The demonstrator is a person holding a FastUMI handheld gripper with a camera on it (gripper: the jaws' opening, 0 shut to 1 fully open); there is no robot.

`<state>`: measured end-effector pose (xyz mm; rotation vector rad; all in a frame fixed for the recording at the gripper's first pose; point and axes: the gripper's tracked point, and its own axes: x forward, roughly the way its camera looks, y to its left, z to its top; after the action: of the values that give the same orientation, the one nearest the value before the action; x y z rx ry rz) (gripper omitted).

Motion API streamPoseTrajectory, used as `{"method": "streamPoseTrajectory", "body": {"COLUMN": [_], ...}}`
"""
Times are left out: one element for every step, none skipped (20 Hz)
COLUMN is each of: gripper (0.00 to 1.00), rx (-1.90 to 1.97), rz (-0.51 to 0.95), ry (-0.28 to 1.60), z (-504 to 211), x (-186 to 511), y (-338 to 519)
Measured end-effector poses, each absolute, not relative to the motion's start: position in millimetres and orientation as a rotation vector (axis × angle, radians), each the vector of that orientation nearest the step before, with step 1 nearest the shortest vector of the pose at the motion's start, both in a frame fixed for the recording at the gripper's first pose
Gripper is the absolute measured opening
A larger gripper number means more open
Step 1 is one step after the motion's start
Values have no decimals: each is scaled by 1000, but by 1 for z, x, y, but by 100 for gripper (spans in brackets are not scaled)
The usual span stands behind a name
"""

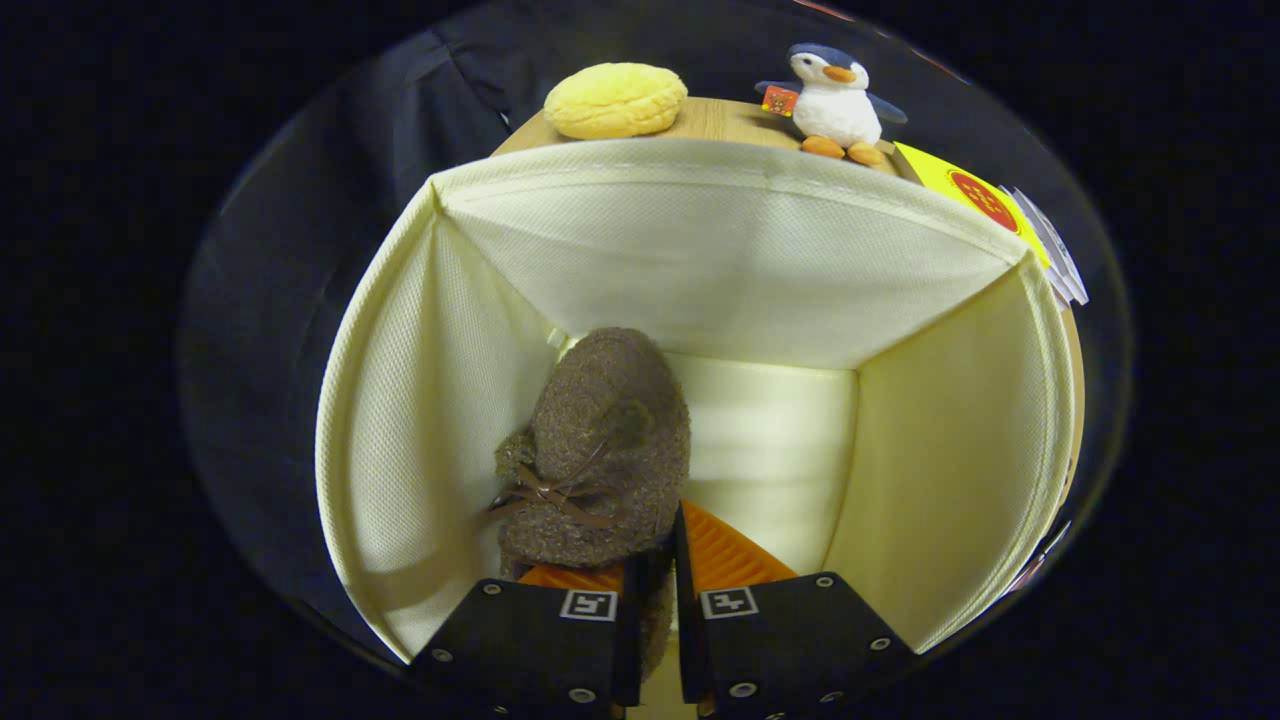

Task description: Open the storage box then place both shoes into the box .Put the left shoe in first, then the right shoe, with the right side of both shoes facing outward in a uniform manner.

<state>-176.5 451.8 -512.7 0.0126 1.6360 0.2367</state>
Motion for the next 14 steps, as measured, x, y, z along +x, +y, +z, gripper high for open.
{"method": "streamPoseTrajectory", "body": {"gripper": [24, 28, 37, 42, 53, 58, 68, 73, 81, 85, 90, 91, 94, 95], "rx": [33, 51, 62, 69, 70, 72, 82, 105, 132, 150, 159, 161, 170, 185], "rz": [265, 288, 314, 344, 368, 378, 381, 393, 414, 435, 457, 474, 491, 503], "ry": [1644, 1648, 1644, 1633, 1621, 1608, 1591, 1572, 1550, 1528, 1502, 1475, 1447, 1415], "z": [-511, -507, -502, -495, -491, -486, -480, -474, -466, -457, -449, -440, -430, -419], "x": [-180, -182, -184, -184, -185, -185, -184, -182, -180, -177, -173, -169, -166, -163], "y": [455, 457, 459, 460, 460, 456, 453, 453, 456, 457, 457, 455, 453, 449]}}
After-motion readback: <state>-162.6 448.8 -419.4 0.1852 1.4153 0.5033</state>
